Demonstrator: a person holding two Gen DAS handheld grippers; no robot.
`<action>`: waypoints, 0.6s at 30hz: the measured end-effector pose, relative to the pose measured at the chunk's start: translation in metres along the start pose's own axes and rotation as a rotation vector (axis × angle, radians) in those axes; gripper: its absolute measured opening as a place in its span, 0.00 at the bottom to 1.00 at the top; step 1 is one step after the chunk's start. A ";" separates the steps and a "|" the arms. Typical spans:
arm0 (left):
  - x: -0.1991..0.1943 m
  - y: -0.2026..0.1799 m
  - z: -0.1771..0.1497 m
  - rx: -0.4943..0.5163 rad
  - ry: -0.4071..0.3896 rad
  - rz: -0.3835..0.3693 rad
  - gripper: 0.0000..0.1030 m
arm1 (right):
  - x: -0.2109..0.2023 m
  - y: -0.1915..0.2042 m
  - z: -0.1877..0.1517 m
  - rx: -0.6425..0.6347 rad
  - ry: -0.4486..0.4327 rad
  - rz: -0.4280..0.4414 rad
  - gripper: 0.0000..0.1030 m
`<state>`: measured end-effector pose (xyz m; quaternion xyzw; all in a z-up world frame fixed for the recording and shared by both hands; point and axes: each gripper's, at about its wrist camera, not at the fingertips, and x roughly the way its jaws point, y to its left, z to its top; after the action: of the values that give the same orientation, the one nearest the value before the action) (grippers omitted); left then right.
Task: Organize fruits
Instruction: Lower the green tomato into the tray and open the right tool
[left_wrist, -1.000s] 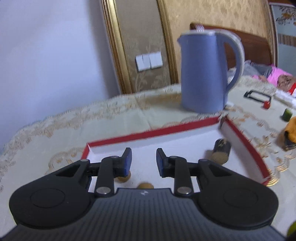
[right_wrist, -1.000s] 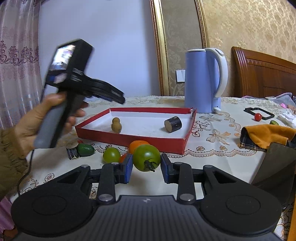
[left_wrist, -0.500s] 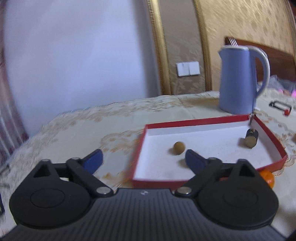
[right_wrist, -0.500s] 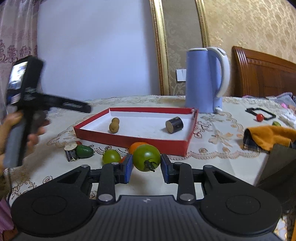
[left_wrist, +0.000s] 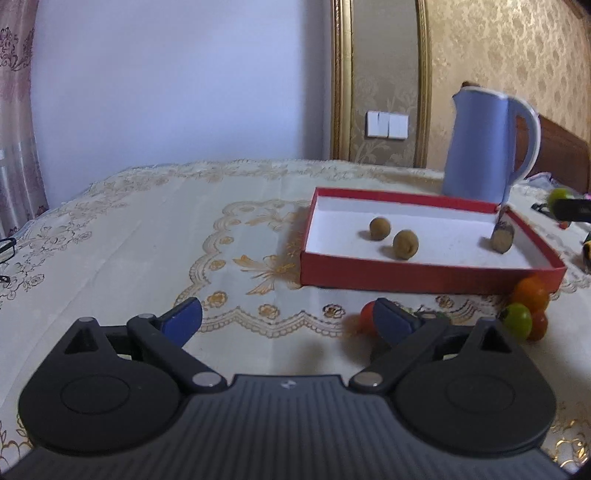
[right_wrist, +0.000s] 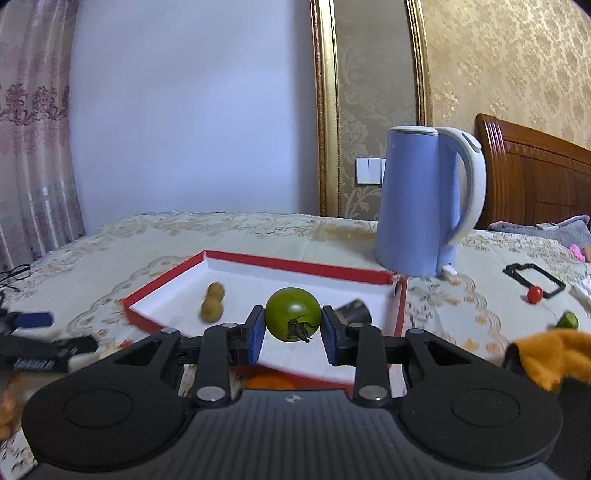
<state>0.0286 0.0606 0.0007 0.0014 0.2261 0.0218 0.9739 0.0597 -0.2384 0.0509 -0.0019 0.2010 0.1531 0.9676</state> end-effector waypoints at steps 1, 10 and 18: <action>-0.002 0.000 0.000 -0.001 -0.013 -0.006 0.96 | 0.007 0.000 0.004 -0.006 0.004 -0.006 0.31; -0.004 -0.004 -0.004 0.010 -0.031 -0.020 0.96 | 0.095 -0.001 0.025 -0.015 0.120 -0.050 0.31; -0.001 -0.004 -0.004 0.012 -0.019 -0.024 0.96 | 0.147 -0.002 0.021 -0.052 0.187 -0.126 0.31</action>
<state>0.0261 0.0567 -0.0029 0.0049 0.2170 0.0088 0.9761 0.1963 -0.1959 0.0130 -0.0538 0.2857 0.0963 0.9520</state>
